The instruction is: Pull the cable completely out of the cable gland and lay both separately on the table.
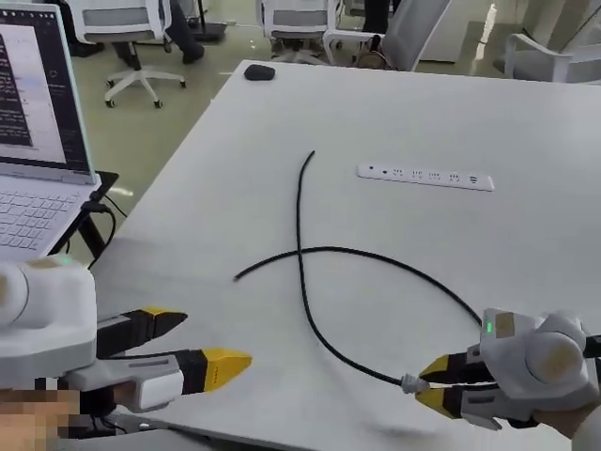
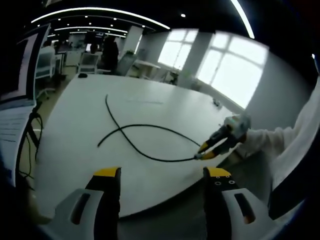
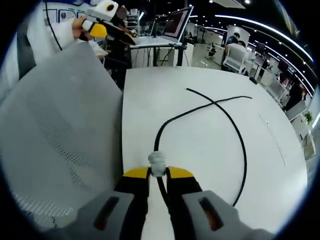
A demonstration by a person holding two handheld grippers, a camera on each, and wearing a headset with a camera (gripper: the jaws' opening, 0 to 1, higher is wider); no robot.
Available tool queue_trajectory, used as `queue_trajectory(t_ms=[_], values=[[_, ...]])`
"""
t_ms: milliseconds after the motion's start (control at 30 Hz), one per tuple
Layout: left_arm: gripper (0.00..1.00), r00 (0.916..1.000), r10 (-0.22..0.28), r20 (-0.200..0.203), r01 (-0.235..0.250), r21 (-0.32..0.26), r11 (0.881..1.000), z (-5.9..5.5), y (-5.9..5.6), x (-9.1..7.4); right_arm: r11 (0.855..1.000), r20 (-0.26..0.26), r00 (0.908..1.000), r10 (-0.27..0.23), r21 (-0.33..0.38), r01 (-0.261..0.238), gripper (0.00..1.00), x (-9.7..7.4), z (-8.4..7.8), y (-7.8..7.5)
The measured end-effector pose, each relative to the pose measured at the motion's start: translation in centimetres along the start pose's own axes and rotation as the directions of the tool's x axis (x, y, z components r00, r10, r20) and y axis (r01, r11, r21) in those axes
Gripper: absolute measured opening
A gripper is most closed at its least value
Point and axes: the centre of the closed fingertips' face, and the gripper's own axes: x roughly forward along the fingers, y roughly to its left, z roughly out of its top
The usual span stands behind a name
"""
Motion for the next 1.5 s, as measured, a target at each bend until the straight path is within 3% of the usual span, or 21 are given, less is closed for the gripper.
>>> queue_trajectory(t_ms=[233, 467, 600, 733, 833, 933, 1000, 1033, 1133, 1233, 1267, 1300, 1400, 1433, 1500], values=[[0.65, 0.9987, -0.048, -0.016, 0.049, 0.065, 0.997, 0.8, -1.0, 0.9, 0.999, 0.054, 0.9976, -0.043, -0.027, 0.044, 0.10, -1.7, 3.3, -0.2], [0.61, 0.9923, -0.120, -0.030, 0.123, 0.150, 0.981, 2.5, -2.7, 2.1, 0.991, 0.096, 0.9927, -0.072, -0.104, 0.082, 0.10, -3.4, 6.5, 0.2], [0.58, 0.9832, -0.182, -0.015, 0.182, 0.176, 0.968, 3.8, -4.1, 2.9, 0.982, 0.131, 0.9879, -0.084, -0.155, 0.104, 0.10, -4.5, 8.4, 0.7], [0.52, 0.9698, -0.240, -0.043, 0.243, 0.234, 0.941, 4.4, -5.3, 3.7, 0.965, 0.141, 0.9844, -0.105, -0.226, 0.135, 0.10, -5.4, 9.5, 0.8], [0.49, 0.9513, -0.303, -0.058, 0.306, 0.289, 0.907, 4.8, -6.7, 4.4, 0.949, 0.155, 0.9808, -0.118, -0.272, 0.157, 0.10, -6.0, 10.2, 1.1], [0.45, 0.9265, -0.369, -0.073, 0.372, 0.319, 0.871, 5.2, -8.2, 5.1, 0.938, 0.171, 0.9778, -0.122, -0.303, 0.170, 0.10, -6.5, 11.0, 1.5], [0.44, 0.9209, -0.379, -0.093, 0.387, 0.333, 0.860, 5.1, -8.7, 5.5, 0.930, 0.183, 0.9760, -0.118, -0.324, 0.173, 0.10, -6.9, 11.5, 1.8], [0.44, 0.9107, -0.402, -0.095, 0.408, 0.354, 0.842, 5.2, -9.3, 5.7, 0.928, 0.186, 0.9756, -0.117, -0.329, 0.174, 0.10, -7.0, 11.7, 1.9], [0.40, 0.8798, -0.461, -0.114, 0.470, 0.361, 0.806, 5.0, -10.9, 5.9, 0.911, 0.213, 0.9694, -0.123, -0.362, 0.195, 0.10, -7.8, 12.8, 2.2], [0.34, 0.8363, -0.532, -0.132, 0.541, 0.356, 0.762, 4.8, -12.6, 5.8, 0.901, 0.243, 0.9618, -0.125, -0.378, 0.213, 0.10, -8.6, 13.8, 2.4], [0.32, 0.8274, -0.547, -0.128, 0.553, 0.358, 0.752, 4.9, -12.9, 5.7, 0.896, 0.255, 0.9585, -0.128, -0.385, 0.222, 0.10, -8.9, 14.1, 2.4], [0.30, 0.8218, -0.558, -0.117, 0.559, 0.357, 0.749, 5.1, -13.1, 5.6, 0.892, 0.264, 0.9559, -0.129, -0.390, 0.228, 0.10, -9.1, 14.4, 2.4], [0.28, 0.7937, -0.604, -0.069, 0.590, 0.329, 0.737, 6.2, -13.9, 5.2, 0.878, 0.294, 0.9476, -0.125, -0.411, 0.243, 0.10, -9.7, 15.1, 2.7], [0.27, 0.7908, -0.609, -0.064, 0.593, 0.327, 0.736, 6.4, -13.9, 5.2, 0.873, 0.305, 0.9451, -0.119, -0.421, 0.245, 0.10, -9.9, 15.4, 2.9], [0.25, 0.7742, -0.631, -0.050, 0.610, 0.323, 0.723, 6.9, -14.3, 4.8, 0.867, 0.322, 0.9398, -0.114, -0.430, 0.253, 0.10, -10.3, 15.8, 3.2]])
